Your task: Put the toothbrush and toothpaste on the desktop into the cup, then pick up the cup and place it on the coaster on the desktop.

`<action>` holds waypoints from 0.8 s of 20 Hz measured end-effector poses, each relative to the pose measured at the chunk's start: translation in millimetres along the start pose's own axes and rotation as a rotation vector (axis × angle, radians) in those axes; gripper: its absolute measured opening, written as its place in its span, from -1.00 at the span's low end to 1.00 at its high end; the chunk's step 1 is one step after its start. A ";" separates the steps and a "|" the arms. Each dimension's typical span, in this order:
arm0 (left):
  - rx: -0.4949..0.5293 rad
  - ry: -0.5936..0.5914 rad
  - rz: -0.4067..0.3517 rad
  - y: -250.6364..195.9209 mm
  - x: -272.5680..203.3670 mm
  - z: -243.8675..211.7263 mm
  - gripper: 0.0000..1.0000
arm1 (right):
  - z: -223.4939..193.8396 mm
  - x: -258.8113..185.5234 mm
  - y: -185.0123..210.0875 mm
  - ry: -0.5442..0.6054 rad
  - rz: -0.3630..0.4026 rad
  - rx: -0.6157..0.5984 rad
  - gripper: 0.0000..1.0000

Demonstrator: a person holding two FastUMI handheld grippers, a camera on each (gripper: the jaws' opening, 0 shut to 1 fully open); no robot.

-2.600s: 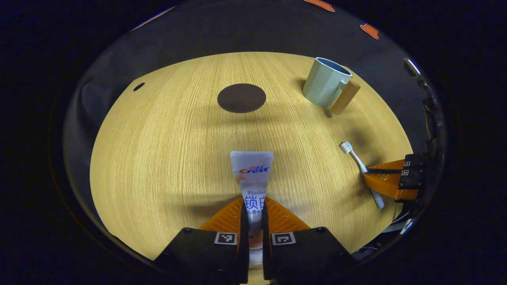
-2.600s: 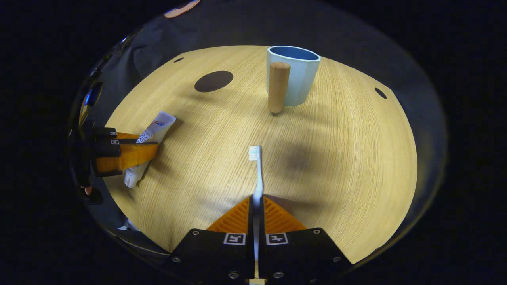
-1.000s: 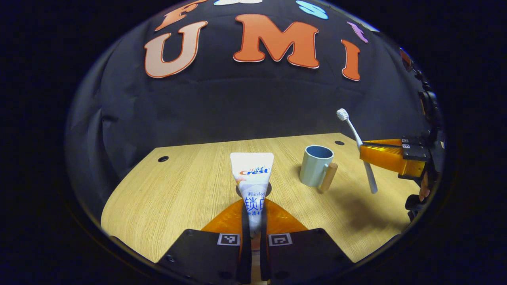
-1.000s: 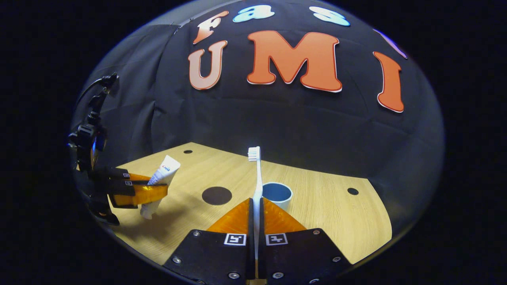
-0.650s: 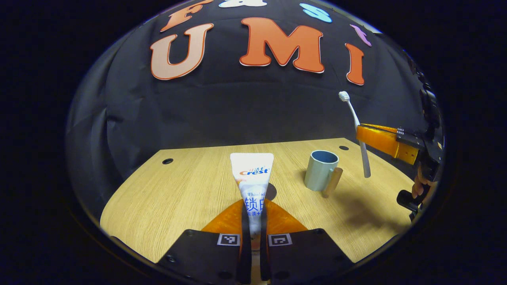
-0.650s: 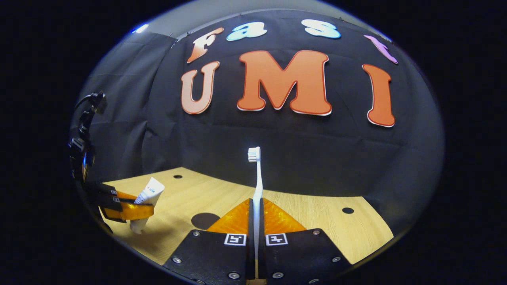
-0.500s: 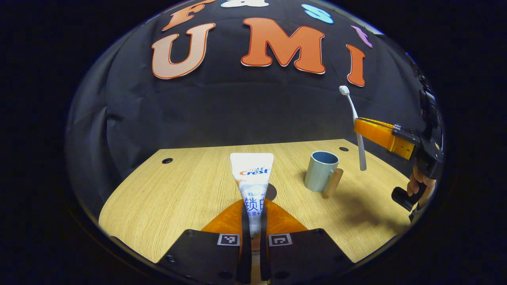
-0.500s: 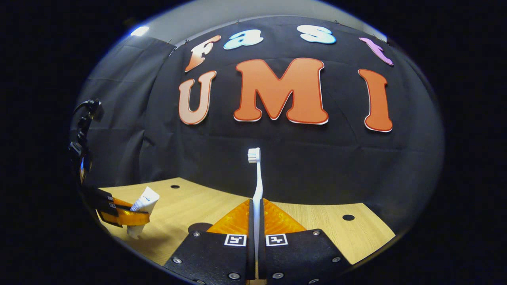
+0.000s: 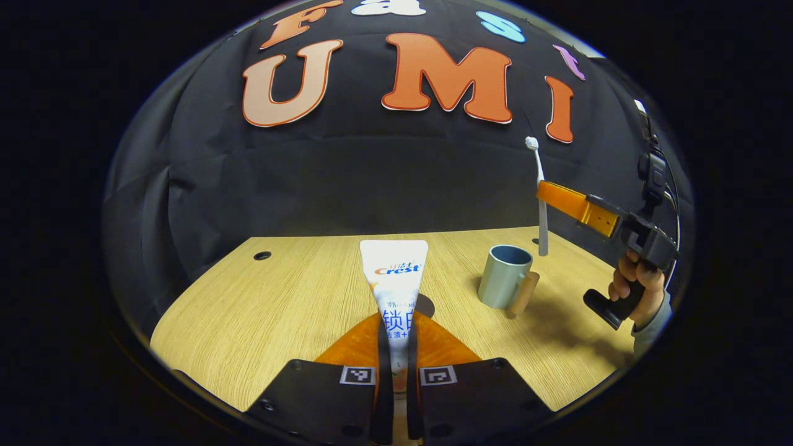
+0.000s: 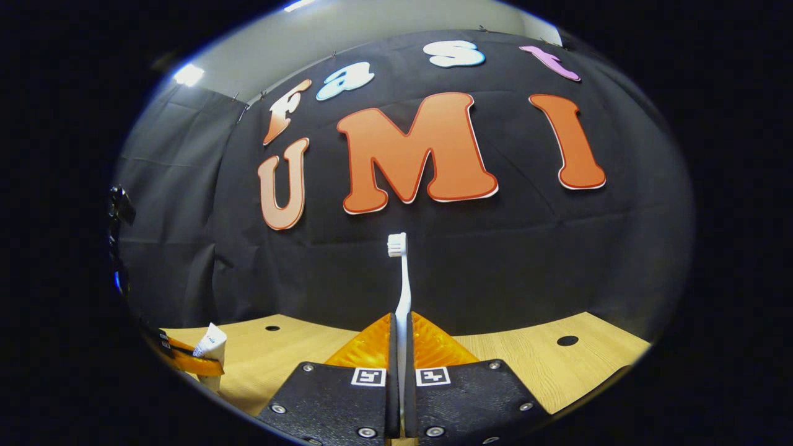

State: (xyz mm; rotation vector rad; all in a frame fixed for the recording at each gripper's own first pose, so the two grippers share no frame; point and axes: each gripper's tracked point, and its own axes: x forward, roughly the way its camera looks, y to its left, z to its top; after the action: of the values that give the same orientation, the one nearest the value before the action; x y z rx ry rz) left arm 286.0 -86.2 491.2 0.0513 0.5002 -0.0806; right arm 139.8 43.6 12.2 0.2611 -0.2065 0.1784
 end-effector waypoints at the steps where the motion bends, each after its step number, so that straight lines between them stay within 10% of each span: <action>1: -0.002 -0.005 -0.001 -0.6 0.3 0.8 -0.76 | -0.6 2.6 -1.5 -0.003 -0.003 0.004 -0.94; 16: 0.003 -0.078 0.007 -1.3 1.3 11.7 -0.76 | -72.1 22.6 -12.4 0.139 -0.017 0.050 -0.94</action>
State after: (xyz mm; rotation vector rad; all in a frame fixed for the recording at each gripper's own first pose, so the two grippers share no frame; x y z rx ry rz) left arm 292.6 -88.4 500.8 0.0522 0.4223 -0.0763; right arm 176.9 54.8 -53.8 0.2994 -0.0623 0.1842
